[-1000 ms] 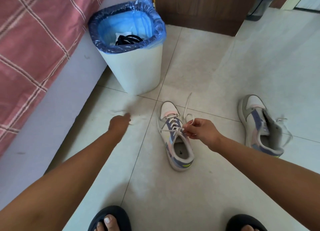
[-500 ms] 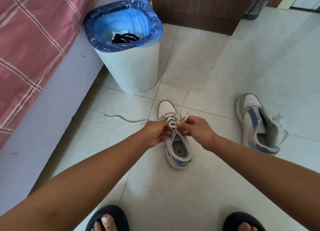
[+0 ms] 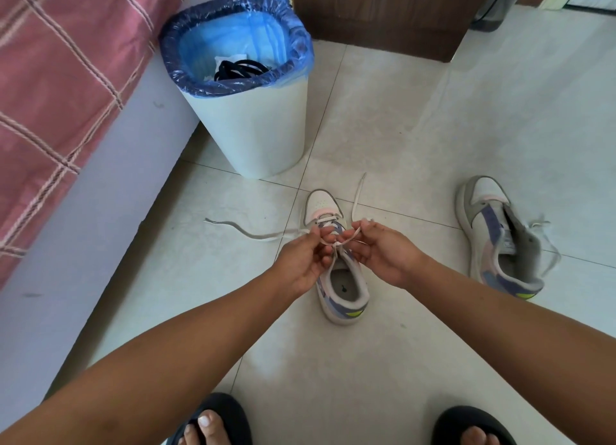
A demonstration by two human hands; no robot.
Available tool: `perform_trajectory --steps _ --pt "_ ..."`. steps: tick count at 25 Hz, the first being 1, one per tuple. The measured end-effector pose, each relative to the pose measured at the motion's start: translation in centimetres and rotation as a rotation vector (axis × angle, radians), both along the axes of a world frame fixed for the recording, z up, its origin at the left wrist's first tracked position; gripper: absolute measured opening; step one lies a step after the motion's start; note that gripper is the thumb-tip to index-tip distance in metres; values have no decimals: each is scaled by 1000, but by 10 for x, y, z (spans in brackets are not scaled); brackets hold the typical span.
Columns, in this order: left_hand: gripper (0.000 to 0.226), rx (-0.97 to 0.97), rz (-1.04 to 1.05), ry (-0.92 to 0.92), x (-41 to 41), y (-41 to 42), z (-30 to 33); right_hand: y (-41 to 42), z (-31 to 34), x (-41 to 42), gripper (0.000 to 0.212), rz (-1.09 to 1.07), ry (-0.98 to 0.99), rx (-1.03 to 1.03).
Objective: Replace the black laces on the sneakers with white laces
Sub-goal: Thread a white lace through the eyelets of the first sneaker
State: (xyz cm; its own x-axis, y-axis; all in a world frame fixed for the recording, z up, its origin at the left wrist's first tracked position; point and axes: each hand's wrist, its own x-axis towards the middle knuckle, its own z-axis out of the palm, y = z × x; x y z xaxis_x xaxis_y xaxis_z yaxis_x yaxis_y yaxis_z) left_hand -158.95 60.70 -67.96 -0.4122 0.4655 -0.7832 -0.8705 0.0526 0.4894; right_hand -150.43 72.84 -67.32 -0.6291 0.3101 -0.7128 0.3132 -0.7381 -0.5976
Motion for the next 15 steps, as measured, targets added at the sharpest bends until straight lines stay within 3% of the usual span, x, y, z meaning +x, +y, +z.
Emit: perform_trajectory --steps 5,10,13,15 --pt "33 -122 -88 75 -7 -22 -6 7 -6 2 22 -25 -62 -2" --pt "32 -128 -121 93 -10 -16 -6 0 0 -14 23 43 -13 63" --pt "32 -142 -149 130 -14 -13 -5 -5 5 -22 24 316 -66 353" --pt "32 -180 -212 306 -21 -11 -1 -9 12 -27 23 597 -108 665"
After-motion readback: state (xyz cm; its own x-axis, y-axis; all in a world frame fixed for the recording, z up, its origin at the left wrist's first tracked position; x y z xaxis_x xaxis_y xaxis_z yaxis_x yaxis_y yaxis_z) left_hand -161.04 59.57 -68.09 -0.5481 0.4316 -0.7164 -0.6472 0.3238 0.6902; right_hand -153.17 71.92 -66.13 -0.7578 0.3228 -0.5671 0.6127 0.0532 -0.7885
